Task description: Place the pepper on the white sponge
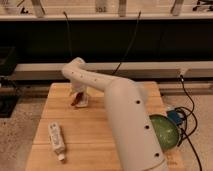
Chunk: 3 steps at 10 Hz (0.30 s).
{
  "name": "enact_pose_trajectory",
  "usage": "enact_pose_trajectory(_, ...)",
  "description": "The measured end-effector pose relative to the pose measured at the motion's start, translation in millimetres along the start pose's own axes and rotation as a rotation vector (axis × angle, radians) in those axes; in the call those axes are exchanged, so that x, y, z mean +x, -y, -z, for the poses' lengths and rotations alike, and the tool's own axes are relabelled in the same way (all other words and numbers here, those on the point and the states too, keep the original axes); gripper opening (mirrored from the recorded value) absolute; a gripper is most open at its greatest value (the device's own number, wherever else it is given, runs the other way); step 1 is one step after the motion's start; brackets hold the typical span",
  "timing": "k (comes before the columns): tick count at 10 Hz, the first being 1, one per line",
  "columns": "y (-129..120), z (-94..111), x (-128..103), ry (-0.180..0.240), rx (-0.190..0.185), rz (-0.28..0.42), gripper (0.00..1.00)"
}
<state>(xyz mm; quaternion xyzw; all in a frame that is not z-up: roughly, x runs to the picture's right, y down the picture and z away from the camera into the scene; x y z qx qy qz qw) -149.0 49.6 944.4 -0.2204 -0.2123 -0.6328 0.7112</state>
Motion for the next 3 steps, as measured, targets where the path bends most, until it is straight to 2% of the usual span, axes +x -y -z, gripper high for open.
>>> enact_pose_trajectory(3, -5.8, 2.2, -3.7, -0.001, 0.001, 0.001, 0.80)
